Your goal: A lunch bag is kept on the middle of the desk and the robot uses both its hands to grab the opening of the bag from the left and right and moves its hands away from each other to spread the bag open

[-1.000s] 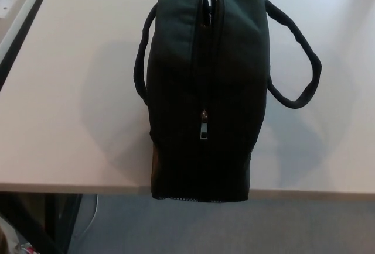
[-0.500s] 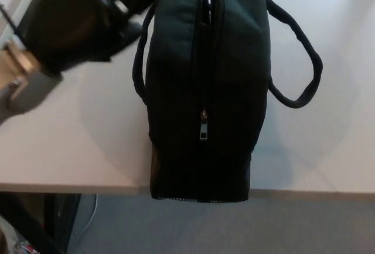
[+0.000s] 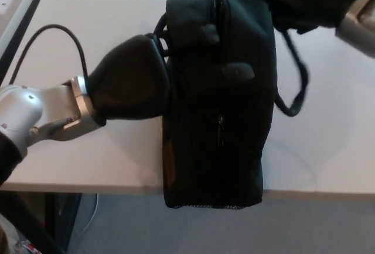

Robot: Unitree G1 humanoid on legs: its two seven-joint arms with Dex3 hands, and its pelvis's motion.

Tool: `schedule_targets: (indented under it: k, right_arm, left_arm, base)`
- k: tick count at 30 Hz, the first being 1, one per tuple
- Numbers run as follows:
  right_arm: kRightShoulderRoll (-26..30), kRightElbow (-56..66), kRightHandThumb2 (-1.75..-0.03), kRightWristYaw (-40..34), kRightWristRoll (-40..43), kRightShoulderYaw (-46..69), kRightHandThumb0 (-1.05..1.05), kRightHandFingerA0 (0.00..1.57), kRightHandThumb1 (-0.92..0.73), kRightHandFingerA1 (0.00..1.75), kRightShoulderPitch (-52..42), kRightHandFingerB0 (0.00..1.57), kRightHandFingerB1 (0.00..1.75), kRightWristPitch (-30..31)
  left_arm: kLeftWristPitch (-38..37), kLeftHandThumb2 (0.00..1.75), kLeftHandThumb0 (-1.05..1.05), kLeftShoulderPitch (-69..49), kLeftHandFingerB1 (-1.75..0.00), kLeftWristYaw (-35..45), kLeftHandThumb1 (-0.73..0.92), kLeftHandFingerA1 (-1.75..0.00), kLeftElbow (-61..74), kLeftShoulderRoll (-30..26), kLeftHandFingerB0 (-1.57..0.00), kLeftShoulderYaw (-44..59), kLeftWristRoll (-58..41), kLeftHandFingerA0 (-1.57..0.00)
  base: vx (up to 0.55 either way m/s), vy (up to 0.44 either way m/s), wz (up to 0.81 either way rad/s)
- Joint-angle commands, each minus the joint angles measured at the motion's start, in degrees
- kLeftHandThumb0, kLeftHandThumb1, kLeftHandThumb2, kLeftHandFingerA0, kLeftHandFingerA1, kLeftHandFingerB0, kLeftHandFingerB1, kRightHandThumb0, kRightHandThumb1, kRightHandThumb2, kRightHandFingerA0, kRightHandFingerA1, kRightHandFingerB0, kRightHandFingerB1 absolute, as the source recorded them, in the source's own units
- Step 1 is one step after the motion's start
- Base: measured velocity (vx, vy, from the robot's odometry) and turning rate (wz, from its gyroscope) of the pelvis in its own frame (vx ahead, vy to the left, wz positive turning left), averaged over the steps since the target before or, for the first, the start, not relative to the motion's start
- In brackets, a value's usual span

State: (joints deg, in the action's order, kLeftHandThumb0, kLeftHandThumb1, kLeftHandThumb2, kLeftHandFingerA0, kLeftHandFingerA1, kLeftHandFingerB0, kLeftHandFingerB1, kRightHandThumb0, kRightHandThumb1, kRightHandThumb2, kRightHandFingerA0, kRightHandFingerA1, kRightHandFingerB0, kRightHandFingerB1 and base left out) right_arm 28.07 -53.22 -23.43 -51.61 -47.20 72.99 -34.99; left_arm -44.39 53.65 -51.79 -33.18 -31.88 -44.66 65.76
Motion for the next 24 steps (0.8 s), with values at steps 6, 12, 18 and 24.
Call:
schedule_targets:
  k: [6, 12, 18, 24]
  right_arm:
    - [2.76, 4.43, -0.65, -8.08, -13.4, -8.83, -0.21, 0.15, -0.49, 0.36, 1.84, 0.06, 0.24, -8.53]
    - [5.48, 7.02, -0.59, -9.32, -14.72, -10.2, -0.25, 0.15, -0.53, 0.33, -0.56, 0.1, 0.27, -10.44]
    - [6.43, 4.09, -0.56, -15.13, -13.62, -9.24, -0.4, 0.64, -0.53, 1.17, -4.35, 0.72, 0.85, -14.09]
    - [6.01, 0.82, -0.61, -24.26, -17.16, -10.46, -0.33, 0.83, -0.61, 1.64, -6.82, 0.83, 1.17, -13.21]
  left_arm:
    - [2.72, 0.59, -0.06, 2.96, -0.35, -19.53, 0.49, -0.42, -5.31, -3.31, -0.28, -10.34, 15.68, -0.36]
    - [3.26, 0.59, -0.21, 3.58, -0.37, -20.77, 0.45, -0.45, -5.59, -4.53, -0.4, -12.23, 16.32, -0.37]
    - [-1.53, 1.08, -0.35, 1.94, -1.31, -26.8, 0.31, -1.68, -5.98, -4.93, -0.95, -12.16, 12.93, -1.03]
    - [-4.04, 1.14, -0.33, -0.15, -1.34, -25.34, 0.25, -1.65, -5.24, -7.8, -0.89, -10.33, 10.37, -0.96]
  base:
    - [0.0, 0.0, 0.0]
    - [0.0, 0.0, 0.0]
    - [0.0, 0.0, 0.0]
    - [0.0, 0.0, 0.0]
